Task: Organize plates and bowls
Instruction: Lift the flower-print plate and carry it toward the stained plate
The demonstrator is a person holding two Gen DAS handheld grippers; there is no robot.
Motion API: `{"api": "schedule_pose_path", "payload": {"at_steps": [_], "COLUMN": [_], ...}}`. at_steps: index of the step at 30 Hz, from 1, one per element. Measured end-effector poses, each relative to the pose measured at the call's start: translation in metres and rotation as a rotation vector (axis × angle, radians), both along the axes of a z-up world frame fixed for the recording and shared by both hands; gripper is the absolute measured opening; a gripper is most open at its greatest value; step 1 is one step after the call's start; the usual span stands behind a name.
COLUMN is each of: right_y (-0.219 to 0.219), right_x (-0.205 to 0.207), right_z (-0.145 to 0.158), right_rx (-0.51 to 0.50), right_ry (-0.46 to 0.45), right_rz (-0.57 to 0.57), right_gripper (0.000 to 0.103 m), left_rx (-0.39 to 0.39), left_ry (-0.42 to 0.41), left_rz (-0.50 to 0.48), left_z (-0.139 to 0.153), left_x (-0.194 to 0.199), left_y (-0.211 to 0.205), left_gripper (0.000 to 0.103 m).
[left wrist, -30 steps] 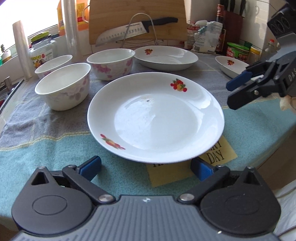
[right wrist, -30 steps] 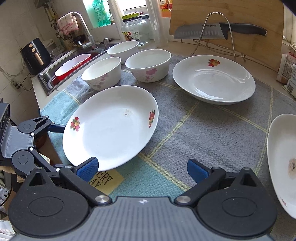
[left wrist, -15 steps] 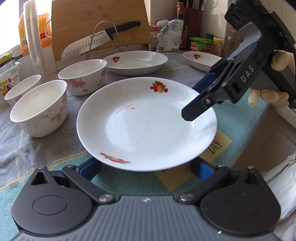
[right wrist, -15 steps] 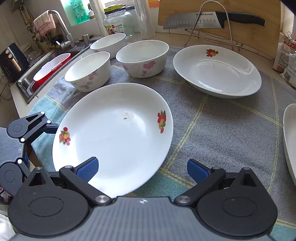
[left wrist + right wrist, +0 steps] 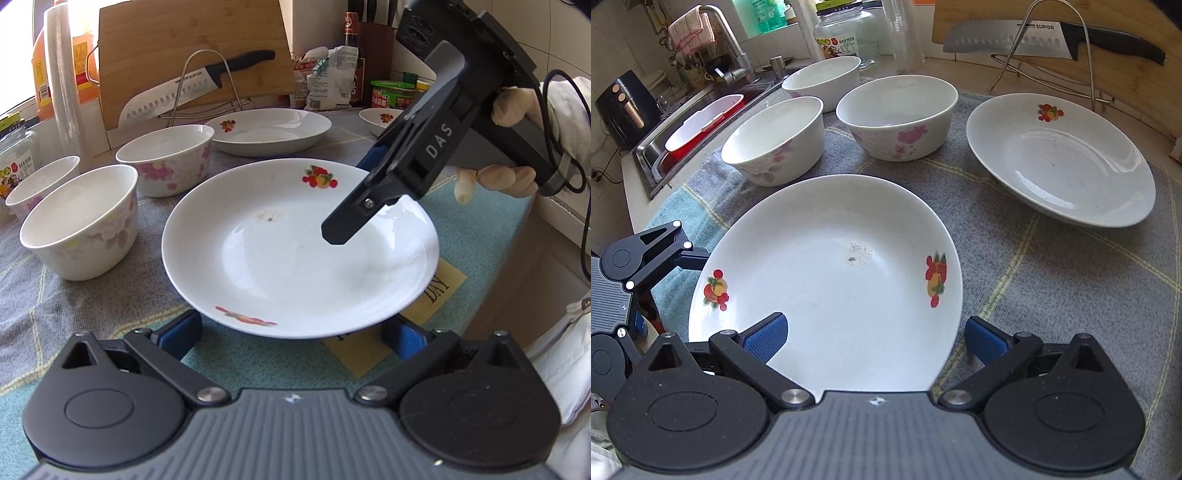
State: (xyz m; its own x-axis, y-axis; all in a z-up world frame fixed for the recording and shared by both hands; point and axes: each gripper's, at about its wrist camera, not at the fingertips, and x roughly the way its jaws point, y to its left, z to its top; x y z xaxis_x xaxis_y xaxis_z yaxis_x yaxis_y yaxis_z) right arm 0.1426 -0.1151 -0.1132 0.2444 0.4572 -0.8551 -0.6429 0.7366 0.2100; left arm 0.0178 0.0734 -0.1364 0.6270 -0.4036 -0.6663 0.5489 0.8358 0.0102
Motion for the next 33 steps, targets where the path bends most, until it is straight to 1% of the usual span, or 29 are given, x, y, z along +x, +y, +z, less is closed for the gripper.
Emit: {"api": "schedule_pose_path", "payload": {"at_steps": [4,8,11,15,24,33], "right_y": [0.005,0.002,0.004,0.006,0.017,0.018], "right_x": [0.009,0.017,0.025,0.036,0.047,0.053], "right_z": [0.000,-0.001,0.001,0.001,0.001,0.000], "right_rx": [-0.001,0.046,0.050,0.083,0.059,0.078], "right_ry": [0.009,0.036,0.076,0.125,0.197,0.236], "right_rz": [0.052,0.029,0.038,0.031,0.021,0.016], "right_gripper": [0.103,0.103,0.103,0.103,0.103,0.101], "left_rx": [0.001,0.006,0.007,0.010,0.023,0.036], "left_ry": [0.002,0.008,0.008,0.010,0.015,0.005], "left_rz": [0.012,0.012,0.008,0.002,-0.026,-0.048], "left_z": [0.001,0.002,0.001,0.001,0.002,0.003], "left_x": [0.000,0.002,0.003,0.004,0.008,0.009], "left_y": [-0.001,-0.001,-0.001,-0.001,-0.001,-0.001], "left_gripper": [0.103,0.103,0.103,0.103,0.103,0.103]}}
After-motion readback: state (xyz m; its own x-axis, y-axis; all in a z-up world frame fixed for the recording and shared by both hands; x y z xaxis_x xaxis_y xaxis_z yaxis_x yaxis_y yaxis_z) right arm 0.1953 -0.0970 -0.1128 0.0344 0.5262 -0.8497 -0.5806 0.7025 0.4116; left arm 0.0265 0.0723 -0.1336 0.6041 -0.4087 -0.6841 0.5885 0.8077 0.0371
